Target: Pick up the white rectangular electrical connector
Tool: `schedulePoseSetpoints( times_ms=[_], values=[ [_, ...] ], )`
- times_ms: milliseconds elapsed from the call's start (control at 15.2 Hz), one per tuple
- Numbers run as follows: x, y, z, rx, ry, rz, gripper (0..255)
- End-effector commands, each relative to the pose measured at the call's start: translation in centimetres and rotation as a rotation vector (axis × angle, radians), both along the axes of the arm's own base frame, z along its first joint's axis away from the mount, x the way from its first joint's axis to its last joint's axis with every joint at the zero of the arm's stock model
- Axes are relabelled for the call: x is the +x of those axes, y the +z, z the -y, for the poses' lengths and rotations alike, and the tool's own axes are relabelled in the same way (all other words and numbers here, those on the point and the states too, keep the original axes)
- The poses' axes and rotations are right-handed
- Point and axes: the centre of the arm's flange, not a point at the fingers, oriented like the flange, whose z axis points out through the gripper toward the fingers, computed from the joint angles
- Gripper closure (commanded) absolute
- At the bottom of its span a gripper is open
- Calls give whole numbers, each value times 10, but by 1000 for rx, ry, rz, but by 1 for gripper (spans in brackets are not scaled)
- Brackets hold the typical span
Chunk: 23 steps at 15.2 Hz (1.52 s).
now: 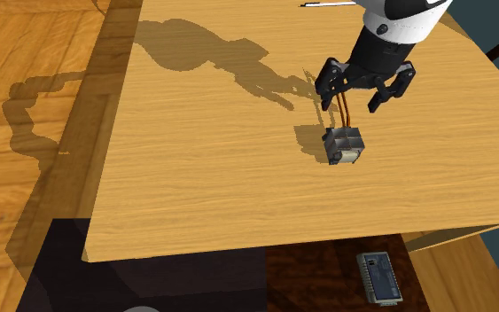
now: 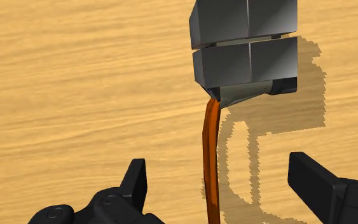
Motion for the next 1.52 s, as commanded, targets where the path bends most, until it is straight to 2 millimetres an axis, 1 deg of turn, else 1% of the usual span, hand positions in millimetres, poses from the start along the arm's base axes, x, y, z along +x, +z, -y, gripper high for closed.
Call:
schedulePoseSetpoints(
  times_ms=[0,66,198,264,858,1452],
  values=[
    [0,-11,0,0,0,0,0],
    [0,-14,0,0,0,0,0],
    [0,-14,0,0,0,0,0],
    [0,-14,0,0,0,0,255],
    [0,-14,0,0,0,0,255],
    [0,33,0,0,0,0,255]
  ],
)
